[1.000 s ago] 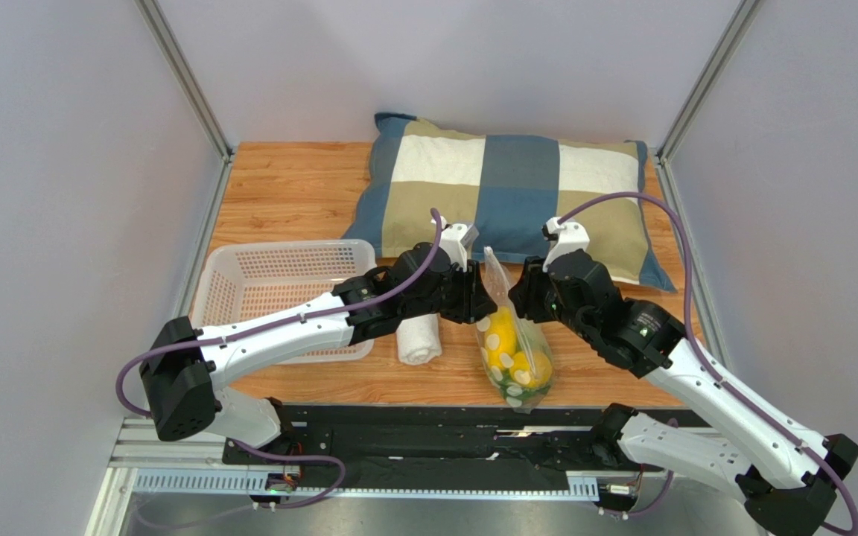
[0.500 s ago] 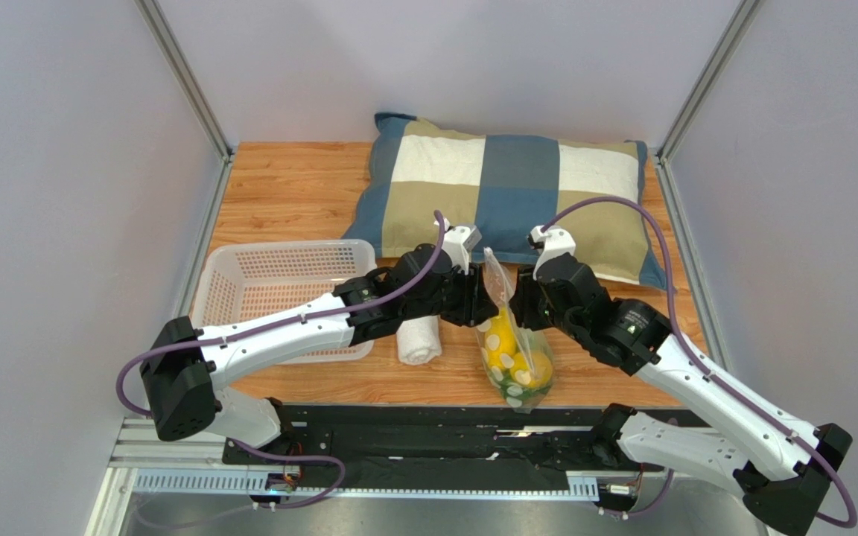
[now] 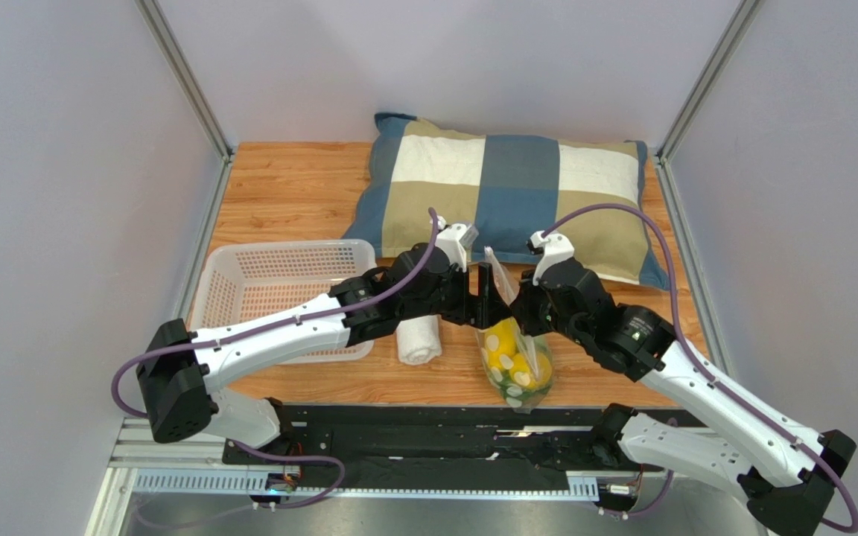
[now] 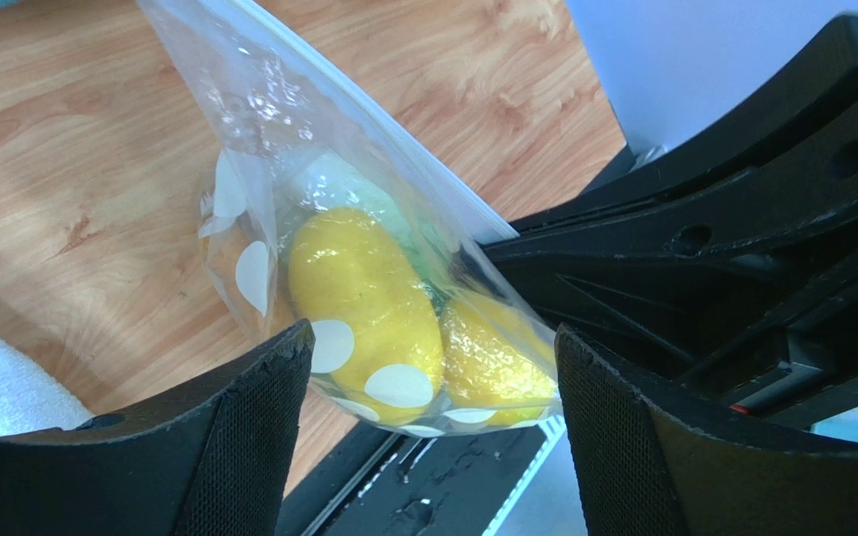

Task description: Open the zip-top bag and remove the fake food

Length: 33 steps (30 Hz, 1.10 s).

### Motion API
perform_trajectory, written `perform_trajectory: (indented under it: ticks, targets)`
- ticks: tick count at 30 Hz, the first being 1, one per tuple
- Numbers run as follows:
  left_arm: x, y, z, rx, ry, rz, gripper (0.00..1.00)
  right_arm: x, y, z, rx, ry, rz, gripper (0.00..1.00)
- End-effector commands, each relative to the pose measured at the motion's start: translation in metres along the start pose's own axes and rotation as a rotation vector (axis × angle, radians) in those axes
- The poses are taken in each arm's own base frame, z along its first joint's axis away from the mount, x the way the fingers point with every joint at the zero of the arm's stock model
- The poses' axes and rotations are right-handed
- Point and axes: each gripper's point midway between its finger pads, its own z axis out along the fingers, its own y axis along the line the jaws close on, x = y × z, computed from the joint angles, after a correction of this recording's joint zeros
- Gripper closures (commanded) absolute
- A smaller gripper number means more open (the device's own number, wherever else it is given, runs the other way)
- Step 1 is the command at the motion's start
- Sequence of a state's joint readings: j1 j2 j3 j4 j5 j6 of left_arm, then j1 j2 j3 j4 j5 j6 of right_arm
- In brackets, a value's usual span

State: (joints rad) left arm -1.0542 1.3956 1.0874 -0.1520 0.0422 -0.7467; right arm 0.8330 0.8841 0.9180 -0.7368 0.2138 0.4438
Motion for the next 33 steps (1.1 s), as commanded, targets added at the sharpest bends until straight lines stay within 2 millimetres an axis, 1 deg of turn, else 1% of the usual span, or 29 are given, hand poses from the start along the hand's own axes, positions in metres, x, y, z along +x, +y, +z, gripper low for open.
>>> perform_trajectory:
  ticks: [1, 2, 4, 5, 7, 9, 11, 12, 14, 15, 17, 18, 19, 20, 21, 23, 24, 25, 26, 27, 29, 30, 32, 33]
  targets:
    - [-0.032, -0.017, -0.012, 0.001, -0.105, -0.093, 0.16, -0.017, 0.011, -0.009, -0.063, -0.083, 0.031, 1.0]
    - [-0.03, -0.015, -0.006, -0.032, -0.075, -0.115, 0.16, -0.017, 0.012, -0.011, -0.069, -0.089, 0.031, 1.0]
    - [-0.032, -0.016, -0.001, -0.054, -0.059, -0.139, 0.18, -0.018, 0.011, -0.014, -0.073, -0.1, 0.034, 1.0]
    - [-0.027, -0.012, 0.004, -0.07, -0.04, -0.149, 0.18, -0.018, 0.009, -0.014, -0.068, -0.099, 0.034, 1.0]
    - [-0.024, -0.011, 0.008, -0.068, -0.034, -0.176, 0.2, -0.016, 0.008, -0.015, -0.067, -0.095, 0.033, 1.0]
    - [-0.026, -0.013, 0.012, -0.053, -0.049, -0.185, 0.2, -0.015, 0.009, -0.015, -0.07, -0.094, 0.037, 1.0]
    - [-0.024, -0.012, 0.017, -0.056, -0.041, -0.176, 0.24, -0.012, 0.011, -0.015, -0.083, -0.093, 0.041, 1.0]
    - [-0.023, -0.012, 0.019, -0.056, -0.034, -0.17, 0.3, -0.013, 0.01, -0.016, -0.085, -0.101, 0.045, 1.0]
    - [-0.021, -0.012, 0.024, -0.051, -0.025, -0.161, 0.34, -0.014, 0.011, -0.017, -0.091, -0.111, 0.054, 1.0]
    - [-0.021, -0.012, 0.024, -0.045, -0.027, -0.161, 0.41, -0.016, 0.011, -0.018, -0.093, -0.12, 0.056, 1.0]
    - [-0.021, -0.013, 0.027, -0.028, -0.04, -0.135, 0.49, -0.02, 0.012, -0.022, -0.103, -0.14, 0.065, 1.0]
    - [-0.022, -0.012, 0.028, -0.029, -0.043, -0.126, 0.66, -0.024, 0.014, -0.024, -0.109, -0.152, 0.068, 1.0]
    - [-0.025, -0.013, 0.028, -0.027, -0.048, -0.095, 0.76, -0.025, 0.014, -0.024, -0.111, -0.158, 0.069, 1.0]
    - [-0.026, -0.013, 0.028, -0.03, -0.047, -0.075, 0.88, -0.029, 0.014, -0.027, -0.11, -0.17, 0.076, 1.0]
    - [-0.029, -0.011, 0.027, -0.044, -0.054, -0.058, 1.0, -0.031, 0.009, -0.028, -0.085, -0.183, 0.072, 1.0]
    - [-0.039, -0.016, 0.019, -0.048, -0.059, 0.02, 1.0, -0.037, -0.002, -0.034, -0.03, -0.211, 0.077, 1.0]
    - [-0.049, -0.021, 0.015, -0.036, -0.076, 0.081, 1.0, -0.043, -0.02, -0.042, 0.058, -0.247, 0.08, 1.0]
    - [-0.049, -0.017, 0.009, -0.064, -0.058, 0.107, 1.0, -0.046, -0.03, -0.047, 0.106, -0.269, 0.079, 1.0]
    - [-0.052, -0.016, 0.006, -0.086, -0.057, 0.132, 1.0, -0.05, -0.039, -0.053, 0.153, -0.29, 0.078, 1.0]
    - [-0.064, -0.018, 0.001, -0.097, -0.076, 0.186, 1.0, -0.058, -0.053, -0.066, 0.216, -0.332, 0.08, 1.0]
    - [-0.065, -0.012, -0.005, -0.142, -0.05, 0.227, 1.0, -0.065, -0.061, -0.078, 0.25, -0.361, 0.056, 1.0]
    - [-0.072, -0.01, -0.01, -0.165, -0.064, 0.249, 1.0, -0.073, -0.062, -0.086, 0.256, -0.388, 0.059, 1.0]
    - [-0.075, -0.004, -0.016, -0.192, -0.068, 0.263, 1.0, -0.077, -0.062, -0.091, 0.251, -0.399, 0.039, 1.0]
    - [-0.074, 0.003, -0.017, -0.209, -0.062, 0.261, 1.0, -0.077, -0.06, -0.092, 0.24, -0.395, 0.035, 1.0]
